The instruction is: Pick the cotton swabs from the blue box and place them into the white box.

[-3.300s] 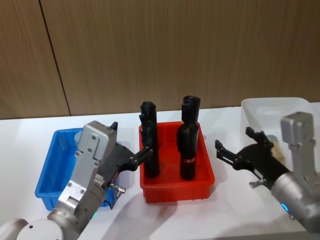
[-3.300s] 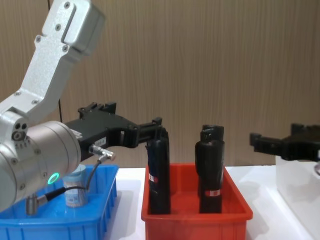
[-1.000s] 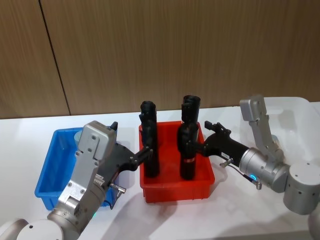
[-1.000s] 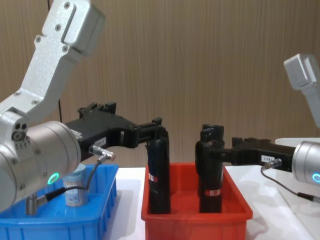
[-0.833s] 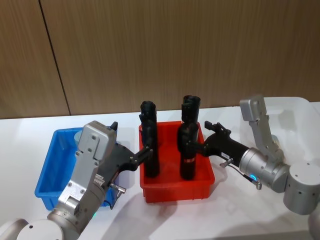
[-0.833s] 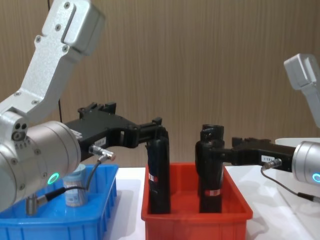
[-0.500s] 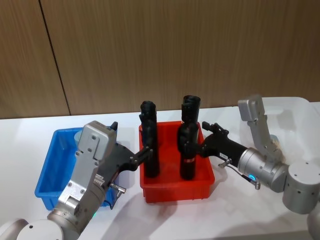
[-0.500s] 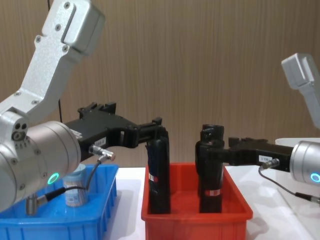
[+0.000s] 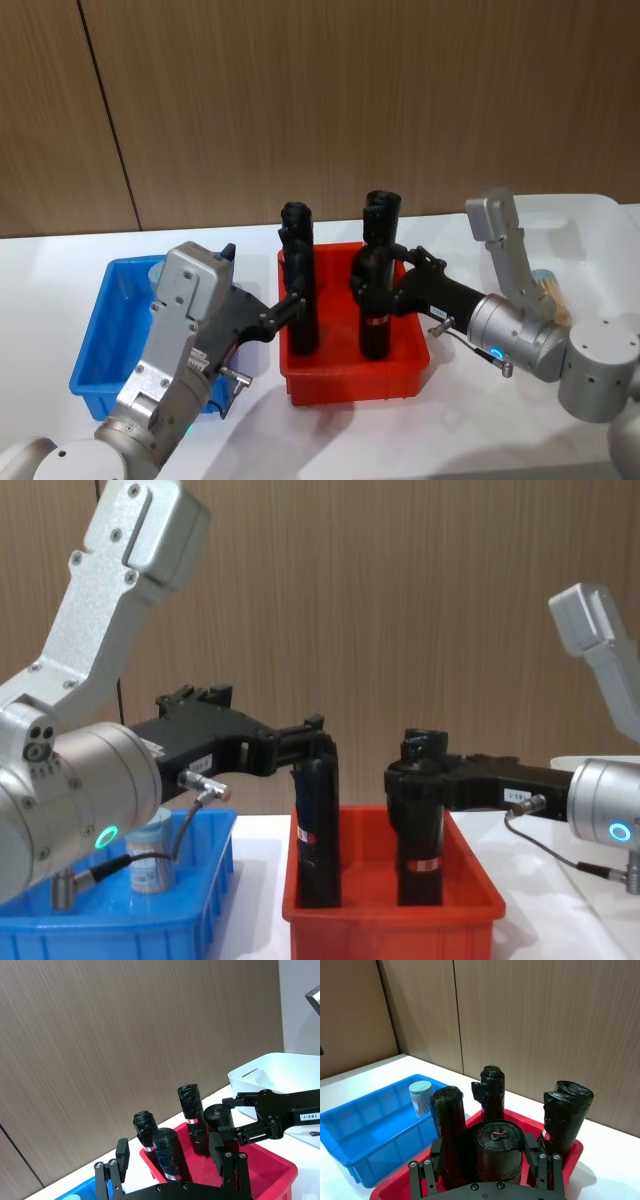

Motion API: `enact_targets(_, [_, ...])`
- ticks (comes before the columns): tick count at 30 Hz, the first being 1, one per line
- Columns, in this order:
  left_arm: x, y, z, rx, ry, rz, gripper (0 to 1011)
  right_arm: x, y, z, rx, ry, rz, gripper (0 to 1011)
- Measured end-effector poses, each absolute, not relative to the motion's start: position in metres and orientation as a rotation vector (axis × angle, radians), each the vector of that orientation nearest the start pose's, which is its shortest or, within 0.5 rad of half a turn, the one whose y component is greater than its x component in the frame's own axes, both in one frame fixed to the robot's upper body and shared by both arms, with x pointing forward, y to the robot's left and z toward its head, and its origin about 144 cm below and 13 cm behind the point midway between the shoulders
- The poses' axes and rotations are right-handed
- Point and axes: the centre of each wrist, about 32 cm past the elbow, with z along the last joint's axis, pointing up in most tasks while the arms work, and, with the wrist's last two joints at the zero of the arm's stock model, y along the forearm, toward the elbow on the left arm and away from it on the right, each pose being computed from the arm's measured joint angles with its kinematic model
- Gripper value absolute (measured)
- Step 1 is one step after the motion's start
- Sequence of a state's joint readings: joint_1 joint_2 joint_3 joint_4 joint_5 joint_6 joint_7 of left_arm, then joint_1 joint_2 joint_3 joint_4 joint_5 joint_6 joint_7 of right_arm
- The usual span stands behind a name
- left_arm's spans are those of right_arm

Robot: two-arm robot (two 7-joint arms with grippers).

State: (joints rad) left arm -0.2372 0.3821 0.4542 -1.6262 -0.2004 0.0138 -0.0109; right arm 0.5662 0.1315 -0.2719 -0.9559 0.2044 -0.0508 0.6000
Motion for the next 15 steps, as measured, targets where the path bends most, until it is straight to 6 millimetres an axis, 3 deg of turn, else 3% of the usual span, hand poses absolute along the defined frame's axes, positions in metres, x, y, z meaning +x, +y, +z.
enact_targets(15, [0.4920,0.1984,1.2044,0.061,-0.268,1.124,1004,0.6138,-0.2169,1.1710,-0.063,-0.004,-0.817,1002])
